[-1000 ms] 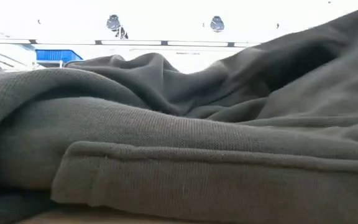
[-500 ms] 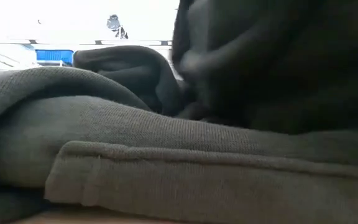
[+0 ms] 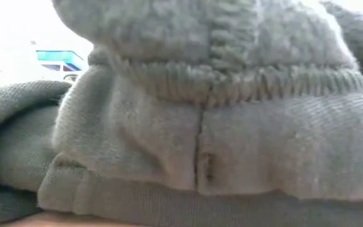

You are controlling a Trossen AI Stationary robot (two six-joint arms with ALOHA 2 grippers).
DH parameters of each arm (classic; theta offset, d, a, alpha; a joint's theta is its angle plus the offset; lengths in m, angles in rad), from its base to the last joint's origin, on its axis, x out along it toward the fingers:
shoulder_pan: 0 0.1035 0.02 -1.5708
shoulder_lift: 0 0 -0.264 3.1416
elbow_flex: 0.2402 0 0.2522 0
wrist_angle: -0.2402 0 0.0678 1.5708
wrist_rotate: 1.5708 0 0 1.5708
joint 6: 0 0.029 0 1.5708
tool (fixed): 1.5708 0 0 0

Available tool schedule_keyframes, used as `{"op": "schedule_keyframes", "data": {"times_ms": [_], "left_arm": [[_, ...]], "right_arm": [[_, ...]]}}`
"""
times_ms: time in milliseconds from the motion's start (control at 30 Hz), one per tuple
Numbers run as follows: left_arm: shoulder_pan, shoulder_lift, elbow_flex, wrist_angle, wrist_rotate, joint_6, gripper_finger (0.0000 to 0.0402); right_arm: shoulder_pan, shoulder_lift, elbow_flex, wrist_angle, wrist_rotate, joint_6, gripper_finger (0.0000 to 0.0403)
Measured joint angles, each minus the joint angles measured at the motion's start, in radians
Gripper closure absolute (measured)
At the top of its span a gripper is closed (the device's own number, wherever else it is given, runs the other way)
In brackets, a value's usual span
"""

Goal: Sort clothes
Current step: Put the gray hoodie into the white bin

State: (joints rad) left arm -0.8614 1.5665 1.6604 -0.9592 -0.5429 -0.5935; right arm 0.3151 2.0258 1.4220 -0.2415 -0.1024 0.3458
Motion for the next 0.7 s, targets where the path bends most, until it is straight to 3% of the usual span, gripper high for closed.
{"op": "schedule_keyframes", "data": {"times_ms": [367, 467, 700], "left_arm": [[0.067, 0.005, 0.0, 0.105, -0.066, -0.006, 0.0199], [0.077, 0.03, 0.0, 0.149, -0.111, -0.007, 0.0199], [0.119, 0.123, 0.0, 0.167, -0.114, -0.083, 0.0199]], "right_arm": [[0.002, -0.005, -0.001, 0.002, 0.048, -0.028, 0.037], [0.008, -0.005, -0.001, -0.012, 0.052, -0.021, 0.0363], [0.019, -0.005, -0.001, -0.015, 0.056, -0.042, 0.0361]]}}
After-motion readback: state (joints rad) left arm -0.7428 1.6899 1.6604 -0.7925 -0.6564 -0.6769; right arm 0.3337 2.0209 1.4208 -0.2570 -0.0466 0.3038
